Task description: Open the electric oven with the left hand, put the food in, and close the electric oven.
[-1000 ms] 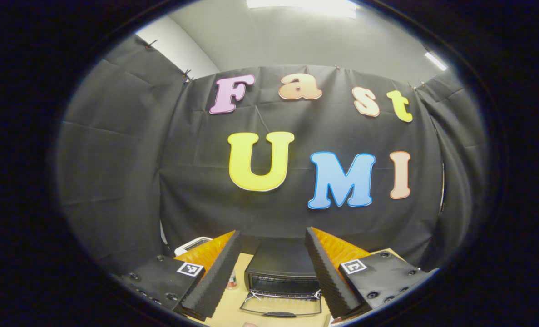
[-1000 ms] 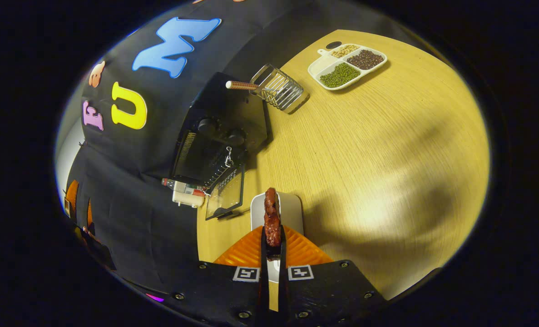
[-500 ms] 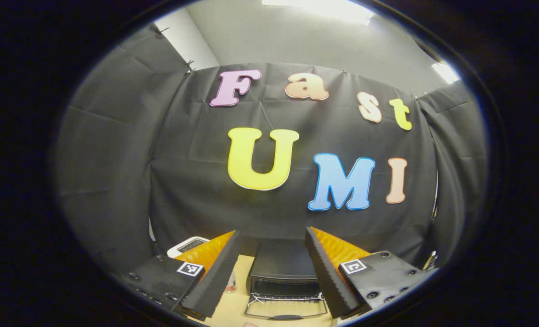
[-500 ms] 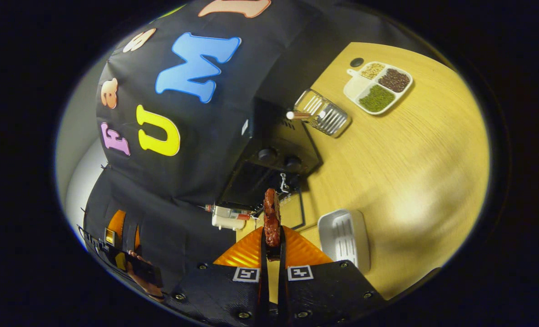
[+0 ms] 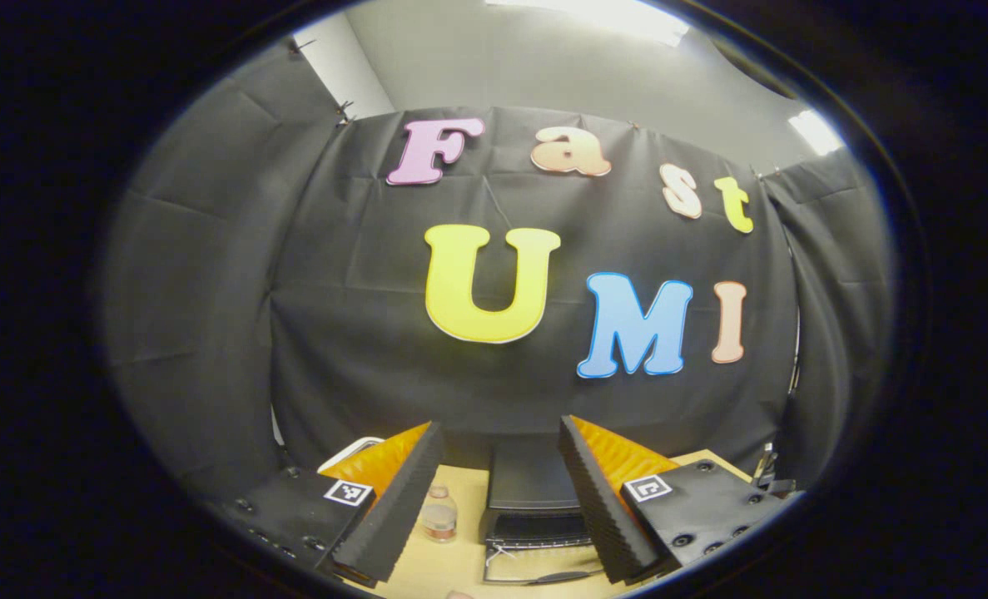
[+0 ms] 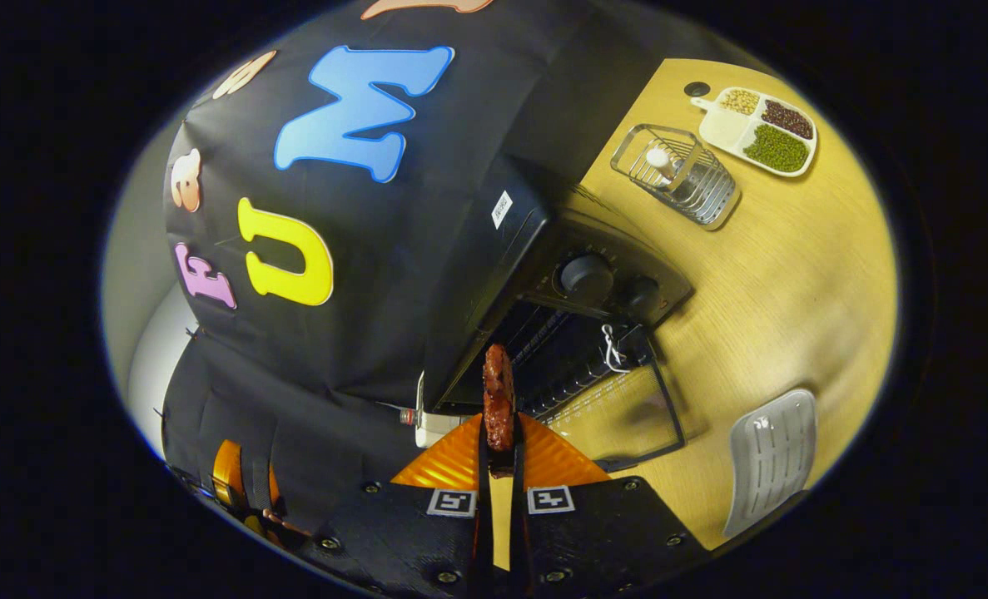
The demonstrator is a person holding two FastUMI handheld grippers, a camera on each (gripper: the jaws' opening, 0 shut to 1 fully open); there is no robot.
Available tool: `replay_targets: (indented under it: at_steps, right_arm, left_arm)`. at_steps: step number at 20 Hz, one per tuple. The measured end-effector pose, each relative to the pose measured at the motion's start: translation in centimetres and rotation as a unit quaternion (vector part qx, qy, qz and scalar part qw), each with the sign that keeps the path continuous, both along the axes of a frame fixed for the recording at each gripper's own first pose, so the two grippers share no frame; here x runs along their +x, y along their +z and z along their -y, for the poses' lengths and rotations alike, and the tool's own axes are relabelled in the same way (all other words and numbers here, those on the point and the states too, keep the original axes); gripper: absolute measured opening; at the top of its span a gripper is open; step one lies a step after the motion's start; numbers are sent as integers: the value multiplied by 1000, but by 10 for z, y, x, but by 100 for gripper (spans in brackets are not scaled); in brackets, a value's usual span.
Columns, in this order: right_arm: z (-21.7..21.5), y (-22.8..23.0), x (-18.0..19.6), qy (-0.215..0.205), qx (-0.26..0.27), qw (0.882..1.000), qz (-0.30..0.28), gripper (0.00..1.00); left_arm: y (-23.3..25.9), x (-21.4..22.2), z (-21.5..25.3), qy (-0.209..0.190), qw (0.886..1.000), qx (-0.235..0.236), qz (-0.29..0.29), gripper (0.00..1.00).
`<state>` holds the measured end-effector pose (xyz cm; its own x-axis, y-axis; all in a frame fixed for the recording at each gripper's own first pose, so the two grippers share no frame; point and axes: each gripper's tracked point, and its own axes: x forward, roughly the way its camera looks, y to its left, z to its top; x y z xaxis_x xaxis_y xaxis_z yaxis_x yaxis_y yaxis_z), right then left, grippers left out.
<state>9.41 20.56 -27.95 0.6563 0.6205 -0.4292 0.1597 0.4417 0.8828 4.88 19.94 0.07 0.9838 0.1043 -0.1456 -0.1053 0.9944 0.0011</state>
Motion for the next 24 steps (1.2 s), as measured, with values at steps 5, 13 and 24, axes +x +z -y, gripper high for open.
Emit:
replay_targets:
  at_steps: [5,13,24]
  right_arm:
    - [-33,-26,34,-50,27,998,-34,8]
    - [-48,-60,76,-120,9,992,-47,8]
    - [-36,-77,83,-123,-149,981,-33,50]
  left_arm:
    - [-19,-13,-19,-1,1000,1,-24,96]
    - [-43,-30,-39,-4,998,2,-63,94]
    - [-56,-49,-70,47,995,-15,-86,94]
